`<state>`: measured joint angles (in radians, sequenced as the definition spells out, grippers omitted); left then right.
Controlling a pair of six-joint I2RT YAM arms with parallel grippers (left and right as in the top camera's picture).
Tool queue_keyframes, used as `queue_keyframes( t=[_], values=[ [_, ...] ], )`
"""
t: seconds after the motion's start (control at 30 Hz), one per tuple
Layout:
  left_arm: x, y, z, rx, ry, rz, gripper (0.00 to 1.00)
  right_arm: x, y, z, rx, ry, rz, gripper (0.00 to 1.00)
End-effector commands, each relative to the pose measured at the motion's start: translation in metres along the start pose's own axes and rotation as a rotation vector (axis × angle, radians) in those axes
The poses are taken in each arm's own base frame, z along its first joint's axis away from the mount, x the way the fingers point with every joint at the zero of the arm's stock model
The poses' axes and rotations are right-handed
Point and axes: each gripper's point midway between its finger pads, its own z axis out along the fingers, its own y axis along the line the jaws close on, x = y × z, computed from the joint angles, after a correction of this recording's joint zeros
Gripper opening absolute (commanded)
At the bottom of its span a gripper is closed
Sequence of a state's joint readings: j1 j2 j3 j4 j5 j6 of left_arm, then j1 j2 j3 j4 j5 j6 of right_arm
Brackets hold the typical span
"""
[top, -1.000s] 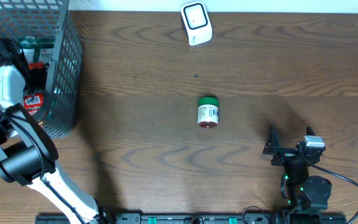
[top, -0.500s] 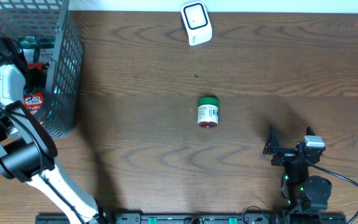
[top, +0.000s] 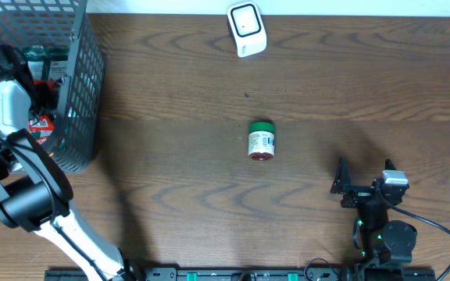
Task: Scan the item barcode
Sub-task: 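Grasp the red snack packet in the basket with the left gripper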
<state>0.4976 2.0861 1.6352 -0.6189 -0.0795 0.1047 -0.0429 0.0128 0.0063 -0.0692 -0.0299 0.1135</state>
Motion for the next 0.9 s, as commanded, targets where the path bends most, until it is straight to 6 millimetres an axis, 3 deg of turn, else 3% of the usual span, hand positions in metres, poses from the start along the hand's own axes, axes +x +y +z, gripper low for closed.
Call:
queue_keyframes(
  t=[0.0, 0.1, 0.2, 0.37, 0.5, 0.6, 0.7, 0.87],
  values=[
    [-0.026, 0.007, -0.051, 0.011, -0.128, -0.048, 0.07, 0.001, 0.0, 0.0, 0.002, 0.003, -0.006, 0.99],
    [-0.036, 0.011, -0.077, 0.011, -0.185, -0.065, 0.07, 0.001, 0.0, 0.0, 0.002, 0.003, -0.006, 0.99],
    [-0.036, 0.011, -0.085, 0.015, -0.191, -0.106, 0.07, 0.001, 0.0, 0.0, 0.002, 0.003, -0.006, 0.99],
    [-0.024, 0.011, -0.079, 0.015, -0.141, -0.116, 0.07, 0.001, 0.0, 0.0, 0.002, 0.003, -0.006, 0.99],
    [-0.035, 0.014, -0.103, 0.02, -0.206, -0.156, 0.07, 0.001, 0.0, 0.0, 0.002, 0.003, -0.006, 0.99],
    [-0.049, 0.02, -0.142, 0.022, -0.311, -0.17, 0.07, 0.001, 0.0, 0.0, 0.002, 0.003, -0.006, 0.99],
    [-0.062, 0.028, -0.198, 0.033, -0.449, -0.219, 0.07, 0.001, 0.0, 0.0, 0.002, 0.003, -0.006, 0.99],
    [-0.059, 0.028, -0.288, 0.076, -0.63, -0.271, 0.07, 0.001, 0.0, 0.0, 0.002, 0.003, -0.006, 0.99]
  ],
)
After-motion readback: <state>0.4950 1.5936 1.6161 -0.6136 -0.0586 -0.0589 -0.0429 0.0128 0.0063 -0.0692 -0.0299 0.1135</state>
